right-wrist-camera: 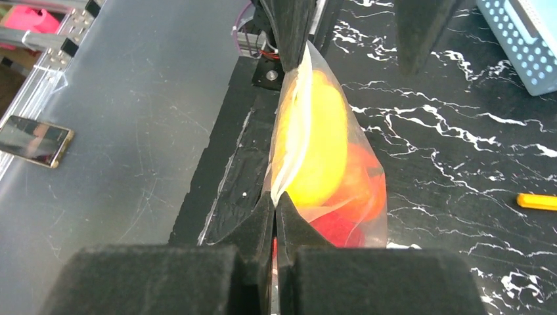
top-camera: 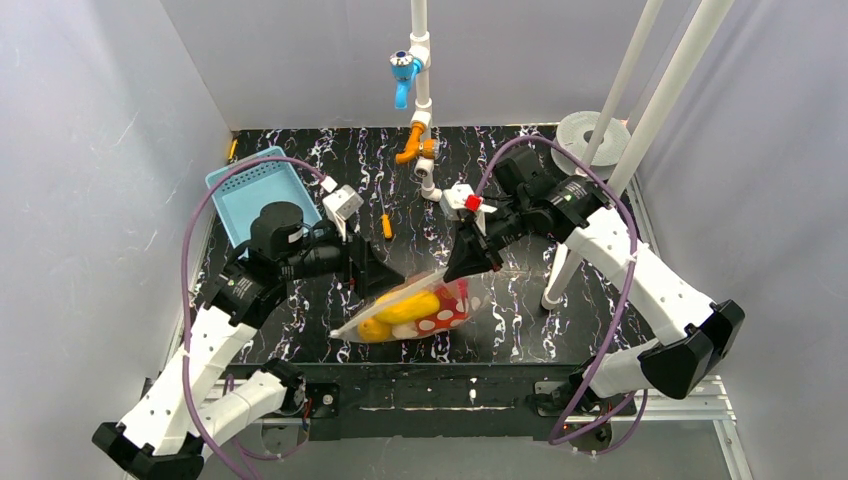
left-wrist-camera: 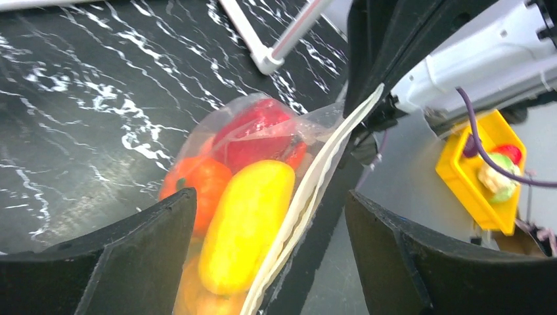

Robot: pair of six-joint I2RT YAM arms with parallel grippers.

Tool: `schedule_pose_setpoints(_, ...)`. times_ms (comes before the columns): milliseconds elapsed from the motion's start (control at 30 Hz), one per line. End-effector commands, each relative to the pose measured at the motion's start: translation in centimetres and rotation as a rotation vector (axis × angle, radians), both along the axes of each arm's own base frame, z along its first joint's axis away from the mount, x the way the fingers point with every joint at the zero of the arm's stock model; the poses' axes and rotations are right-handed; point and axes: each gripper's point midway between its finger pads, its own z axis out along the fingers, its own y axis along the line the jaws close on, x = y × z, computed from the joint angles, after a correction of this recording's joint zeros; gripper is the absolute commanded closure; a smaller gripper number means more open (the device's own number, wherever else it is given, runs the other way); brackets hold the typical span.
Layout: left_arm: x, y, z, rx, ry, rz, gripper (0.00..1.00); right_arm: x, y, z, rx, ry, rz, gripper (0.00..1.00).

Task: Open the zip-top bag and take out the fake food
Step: Unzip the zipper food storage bag at the center of the board, then open the zipper of the food storage bag at the center of the board.

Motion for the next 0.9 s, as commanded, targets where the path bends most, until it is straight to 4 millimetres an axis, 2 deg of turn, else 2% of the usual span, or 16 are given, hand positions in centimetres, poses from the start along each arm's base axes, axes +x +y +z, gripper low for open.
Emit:
schedule_pose_setpoints(0, -2.1, -1.0, 0.3, -0.056, 0.013, -0.154, 0.23, -0.9, 0.1, -0.2, -0.011, -0.081, 0.077, 0.99)
schedule_pose_setpoints(267, -3.3, -0.7, -2.1, -0.038, 0.025, -0.196, 0.38, -0.4, 0.4, -0.1, -0.026, -0.1, 0.091, 0.99)
schedule_pose_setpoints(433, -4.0, -0.8, -2.9, -0.044, 0.034, -0.215, 0.36, -0.2, 0.4, -0.7, -0.044, -0.097, 0.086, 0.99)
schedule_pose_setpoints(633, -4.2, -1.3, -4.9, 0.005, 0.067, -0.2, 0.34, -0.2, 0.5, -1.1, -0.054, -0.086, 0.087, 0.99)
schedule_pose_setpoints(867, -4.8, -2.3, -5.2, -0.009, 0.084, -0.226, 0.34, -0.2, 0.5, -1.0, -0.054, -0.081, 0.087, 0.99)
